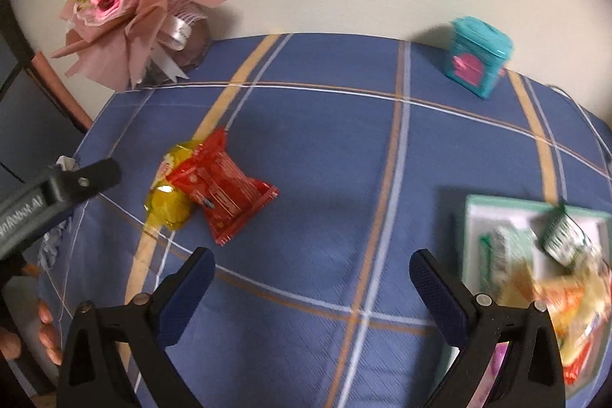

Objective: Organize snacks
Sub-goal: 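Move both tools back over the remaining yellow and red packs, then grasp the yellow bread bag with the left tool while the right tool grasps the red candy pack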

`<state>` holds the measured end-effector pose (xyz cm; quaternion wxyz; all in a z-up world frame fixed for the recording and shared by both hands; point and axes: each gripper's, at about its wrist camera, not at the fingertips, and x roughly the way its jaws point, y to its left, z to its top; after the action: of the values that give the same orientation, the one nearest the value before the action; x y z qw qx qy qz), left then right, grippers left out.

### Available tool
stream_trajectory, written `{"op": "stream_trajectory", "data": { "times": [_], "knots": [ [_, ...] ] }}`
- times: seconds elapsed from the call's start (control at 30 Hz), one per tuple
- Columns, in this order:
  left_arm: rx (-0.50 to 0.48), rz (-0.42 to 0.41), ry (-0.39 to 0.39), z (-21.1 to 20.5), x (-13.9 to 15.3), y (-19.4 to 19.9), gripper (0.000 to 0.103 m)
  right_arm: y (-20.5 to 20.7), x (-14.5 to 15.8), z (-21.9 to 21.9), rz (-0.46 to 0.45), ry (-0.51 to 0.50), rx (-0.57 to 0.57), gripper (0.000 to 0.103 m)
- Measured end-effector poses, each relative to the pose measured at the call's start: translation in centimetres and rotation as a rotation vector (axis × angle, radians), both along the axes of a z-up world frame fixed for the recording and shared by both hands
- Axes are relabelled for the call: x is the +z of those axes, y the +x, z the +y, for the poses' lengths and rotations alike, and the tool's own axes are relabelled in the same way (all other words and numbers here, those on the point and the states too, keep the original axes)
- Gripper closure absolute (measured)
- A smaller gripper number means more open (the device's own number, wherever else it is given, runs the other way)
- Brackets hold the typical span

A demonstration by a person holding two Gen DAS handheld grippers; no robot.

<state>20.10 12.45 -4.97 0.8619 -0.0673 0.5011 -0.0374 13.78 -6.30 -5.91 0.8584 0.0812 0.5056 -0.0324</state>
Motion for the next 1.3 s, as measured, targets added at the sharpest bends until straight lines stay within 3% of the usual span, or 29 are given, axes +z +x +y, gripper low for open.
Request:
{"op": "stream_trajectory", "data": {
  "times": [0.33, 0.6, 0.67, 0.73, 0.77, 0.83, 0.93, 1.0, 1.17, 1.3],
  "knots": [
    [0.028, 0.027, -0.131, 1.5, -2.3, 2.0, 0.003, 5.0, -2.7, 4.9, 0.008, -0.082, 0.148, 0.007],
    [-0.019, 0.042, -0.153, 0.5, -3.9, 3.2, 0.003, 7.1, -4.1, 5.5, 0.001, -0.090, 0.177, 0.014],
    [-0.028, 0.050, -0.151, 0.0, -4.4, 3.4, 0.003, 7.4, -4.7, 5.2, 0.010, -0.090, 0.169, 0.022],
    [-0.037, 0.055, -0.150, -0.5, -4.7, 3.6, 0.013, 7.5, -5.1, 4.7, 0.014, -0.067, 0.162, 0.026],
    [-0.038, 0.058, -0.149, -0.6, -4.8, 3.5, 0.024, 7.5, -5.2, 4.5, 0.012, -0.045, 0.161, 0.029],
    [-0.040, 0.067, -0.152, -0.9, -5.1, 3.6, 0.027, 7.5, -5.2, 4.2, 0.006, -0.011, 0.161, 0.036],
    [-0.053, 0.078, -0.163, -1.2, -5.5, 3.6, 0.027, 7.4, -5.0, 4.1, -0.005, -0.036, 0.159, 0.038],
    [-0.057, 0.082, -0.168, -1.5, -5.7, 3.5, 0.042, 7.4, -4.8, 3.8, -0.007, -0.032, 0.156, 0.040],
    [-0.068, 0.088, -0.170, -2.1, -5.9, 3.4, 0.057, 7.1, -4.5, 3.2, -0.008, -0.044, 0.140, 0.045],
    [-0.070, 0.091, -0.157, -2.4, -5.7, 3.1, 0.059, 6.8, -4.2, 2.7, -0.010, -0.034, 0.130, 0.047]
  ]
}}
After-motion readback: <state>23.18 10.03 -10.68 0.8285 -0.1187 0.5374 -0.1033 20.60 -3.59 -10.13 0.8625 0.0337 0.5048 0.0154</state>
